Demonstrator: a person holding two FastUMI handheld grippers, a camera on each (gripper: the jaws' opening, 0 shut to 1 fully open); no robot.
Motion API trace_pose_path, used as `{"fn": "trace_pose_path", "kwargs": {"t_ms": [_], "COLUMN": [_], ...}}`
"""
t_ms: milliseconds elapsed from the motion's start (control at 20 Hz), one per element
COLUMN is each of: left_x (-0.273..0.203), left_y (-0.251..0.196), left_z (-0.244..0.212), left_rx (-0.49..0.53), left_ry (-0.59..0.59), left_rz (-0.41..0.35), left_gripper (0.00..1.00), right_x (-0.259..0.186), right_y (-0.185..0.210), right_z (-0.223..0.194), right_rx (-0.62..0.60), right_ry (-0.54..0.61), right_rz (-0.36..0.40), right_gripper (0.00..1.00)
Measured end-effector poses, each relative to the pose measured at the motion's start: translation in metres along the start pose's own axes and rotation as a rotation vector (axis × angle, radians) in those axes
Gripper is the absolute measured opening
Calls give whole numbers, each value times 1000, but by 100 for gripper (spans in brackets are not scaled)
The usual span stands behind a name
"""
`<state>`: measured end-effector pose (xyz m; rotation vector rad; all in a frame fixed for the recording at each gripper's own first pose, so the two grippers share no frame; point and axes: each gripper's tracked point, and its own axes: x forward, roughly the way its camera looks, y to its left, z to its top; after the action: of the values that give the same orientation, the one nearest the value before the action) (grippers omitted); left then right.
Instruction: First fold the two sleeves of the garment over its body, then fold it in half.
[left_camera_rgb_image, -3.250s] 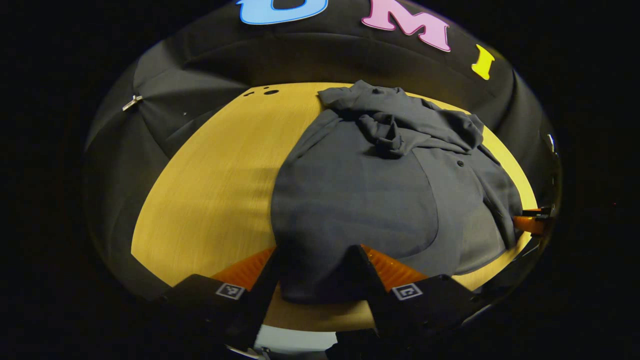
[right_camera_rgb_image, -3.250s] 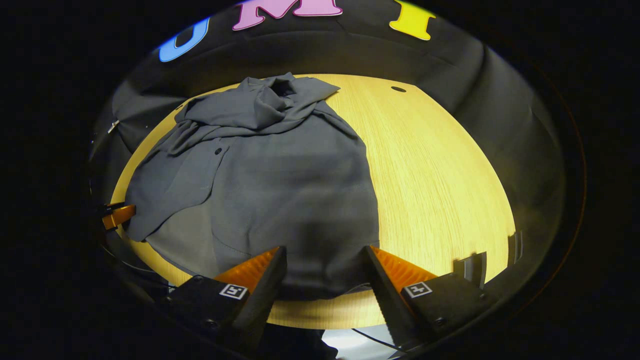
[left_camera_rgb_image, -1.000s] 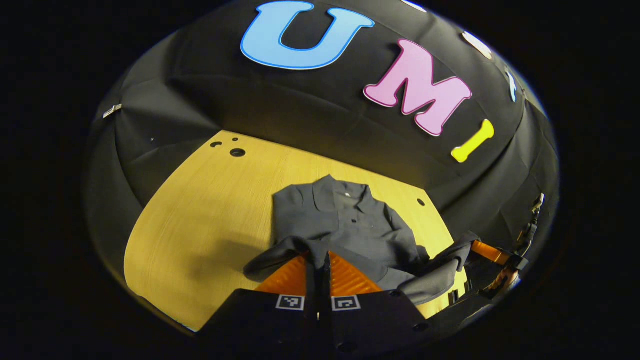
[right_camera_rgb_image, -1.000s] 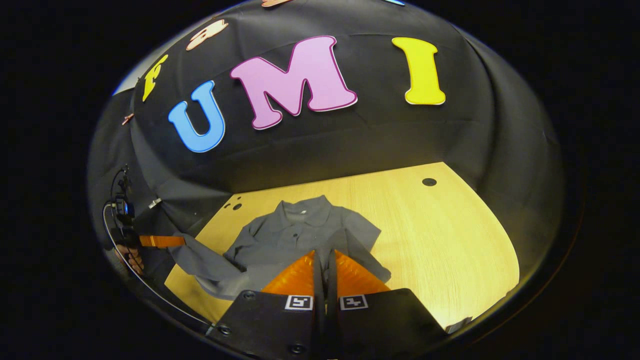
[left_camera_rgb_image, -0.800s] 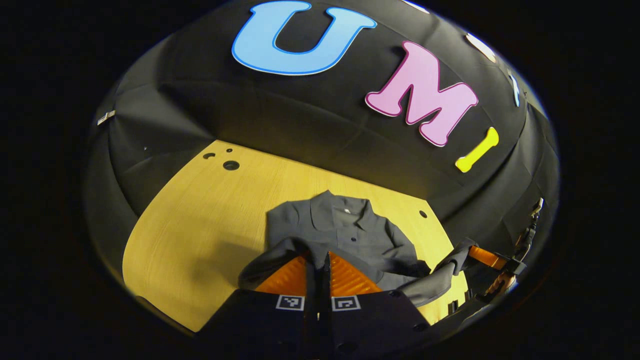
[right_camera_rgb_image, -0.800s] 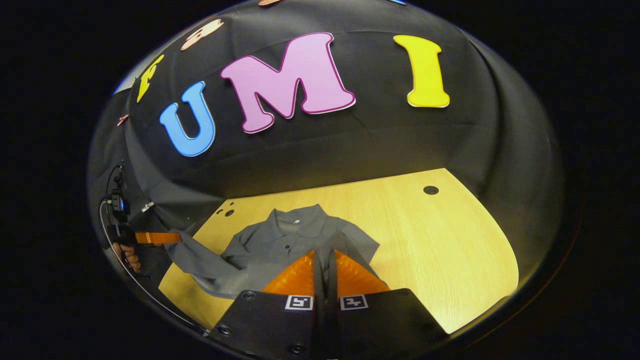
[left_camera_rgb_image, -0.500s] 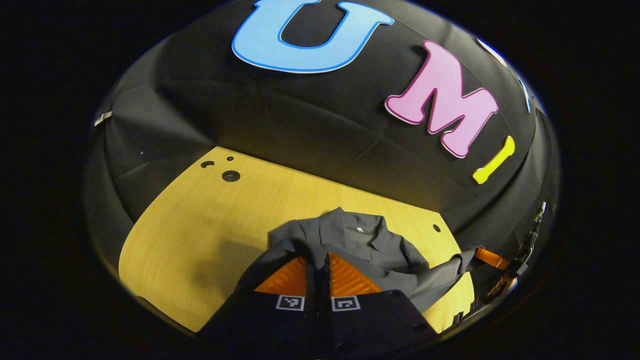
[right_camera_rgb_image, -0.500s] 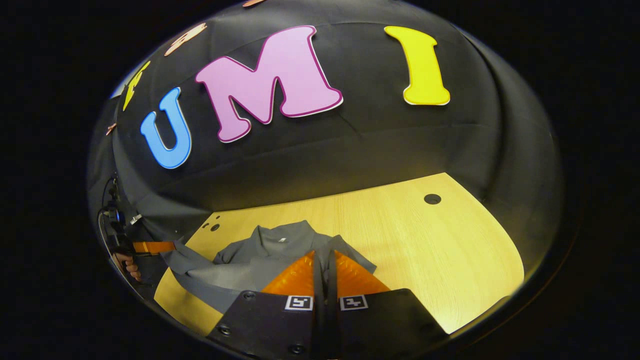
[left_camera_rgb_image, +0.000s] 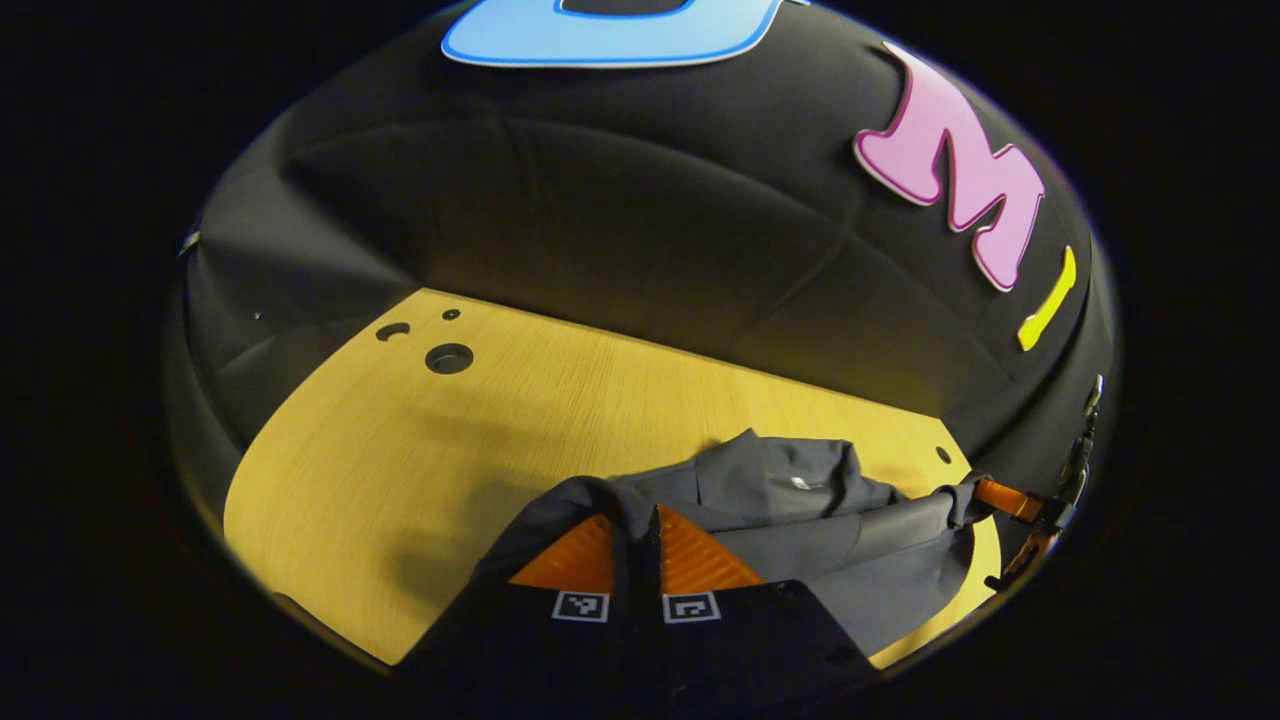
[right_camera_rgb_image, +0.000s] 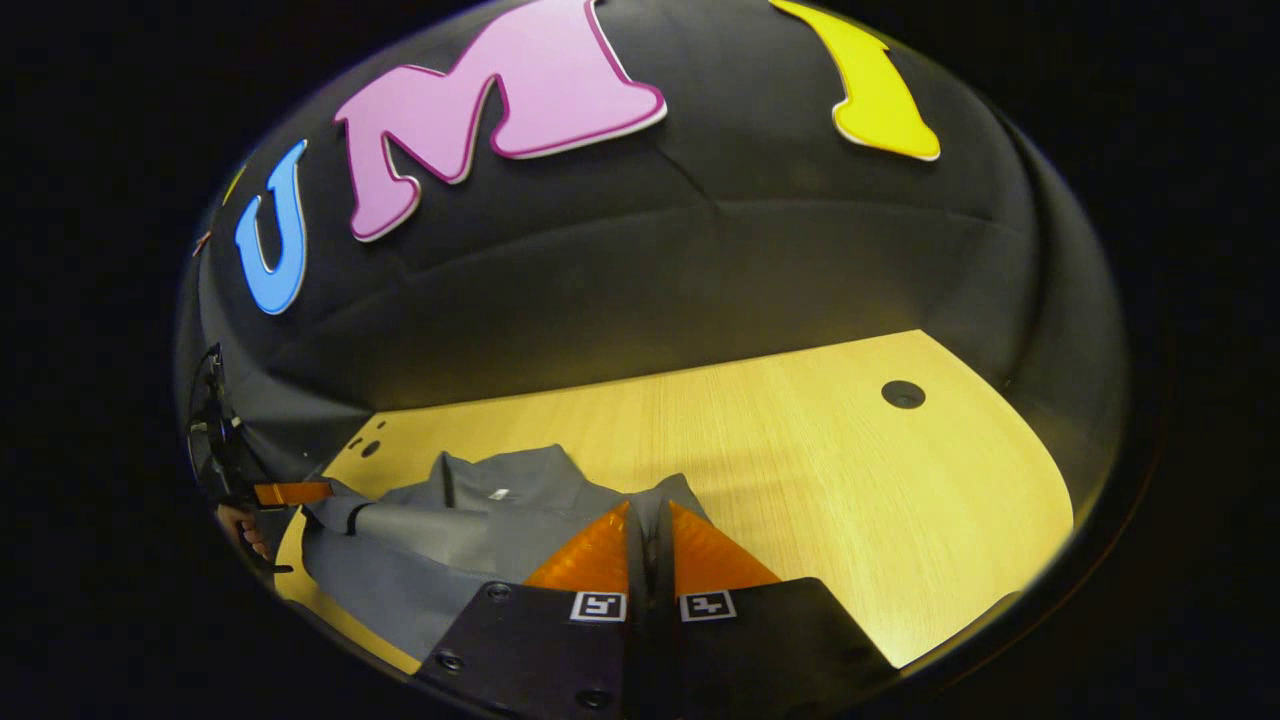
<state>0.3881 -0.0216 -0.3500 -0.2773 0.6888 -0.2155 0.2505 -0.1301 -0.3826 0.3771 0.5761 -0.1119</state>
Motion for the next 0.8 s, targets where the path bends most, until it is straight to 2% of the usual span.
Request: {"fn": "trace_pose_path", "kwargs": {"t_ms": [300,450,650,700,750,800], "left_x": [40,49,51,49,45,42], "left_y": [15,17,18,20,22,23], "left_z": [-24,-36,-37,-36,-32,-30], "left_rx": [41,45,46,58,81,107], "left_ry": [54,82,62,54,41,34], "left_rz": [68,81,102,126,148,169], "left_gripper": [5,5,6,10,10,19], "right_x": [41,49,49,48,45,42], "right_y": [-13,-16,-18,-19,-21,-24], "right_z": [-41,-52,-56,-56,-56,-57], "right_rx": [-11,-11,-3,-4,-9,-21], "right_ry": [74,101,120,121,132,142], "right_rz": [-32,-48,-66,-78,-97,-111], "right_gripper": [5,5,6,11,26,44]}}
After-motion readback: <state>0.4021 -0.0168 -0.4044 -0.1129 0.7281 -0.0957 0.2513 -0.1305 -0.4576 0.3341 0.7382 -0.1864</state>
